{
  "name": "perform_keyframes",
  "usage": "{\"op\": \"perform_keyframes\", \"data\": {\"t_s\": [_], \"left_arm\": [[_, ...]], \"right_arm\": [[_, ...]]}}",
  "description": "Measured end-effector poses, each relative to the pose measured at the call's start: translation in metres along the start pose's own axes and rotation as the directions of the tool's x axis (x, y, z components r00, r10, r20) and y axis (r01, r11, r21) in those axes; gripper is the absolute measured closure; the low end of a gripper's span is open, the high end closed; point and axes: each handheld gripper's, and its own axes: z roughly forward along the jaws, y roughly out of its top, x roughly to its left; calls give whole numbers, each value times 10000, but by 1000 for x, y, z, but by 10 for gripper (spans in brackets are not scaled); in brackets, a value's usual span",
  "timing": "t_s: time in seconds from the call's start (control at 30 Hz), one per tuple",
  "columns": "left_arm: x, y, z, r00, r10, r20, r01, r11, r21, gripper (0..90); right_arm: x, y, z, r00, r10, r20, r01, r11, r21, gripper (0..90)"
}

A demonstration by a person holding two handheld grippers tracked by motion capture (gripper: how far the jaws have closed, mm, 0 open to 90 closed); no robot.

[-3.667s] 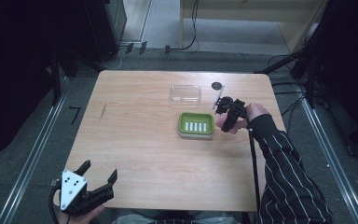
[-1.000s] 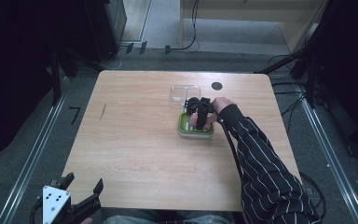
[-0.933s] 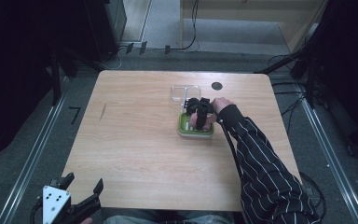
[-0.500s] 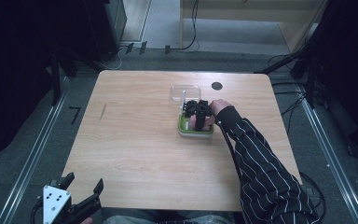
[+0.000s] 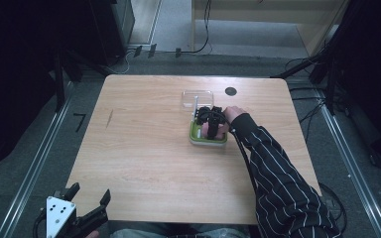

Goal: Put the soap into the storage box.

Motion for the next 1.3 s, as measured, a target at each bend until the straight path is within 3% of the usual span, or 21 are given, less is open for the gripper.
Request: {"op": "perform_keyframes", "data": {"t_s": [0.33,0.43,0.73,0.93,1.2,1.3], "left_arm": [[-1,1,2,10000,38,70,-38,10000,-18,148],[-2,1,3,9999,86,104,-86,10000,-11,148],[-3,3,7,9997,94,247,-93,9999,-39,147],[-6,6,14,9985,229,488,-229,9997,-12,147],[-9,9,21,9968,356,722,-355,9994,-23,148],[-10,10,23,9961,362,803,-360,9993,-31,148]], "right_arm": [[-1,-5,-5,9997,218,-72,-220,9994,-263,336],[-1,-6,-9,9997,209,143,-206,9994,-260,303],[-1,-15,-22,9962,804,327,-786,9956,-512,222],[2,-27,-30,9833,1813,125,-1804,9821,-533,140],[5,-45,-32,9695,2448,-131,-2451,9675,-618,128],[8,-53,-34,9598,2797,-233,-2807,9575,-662,110]]}}
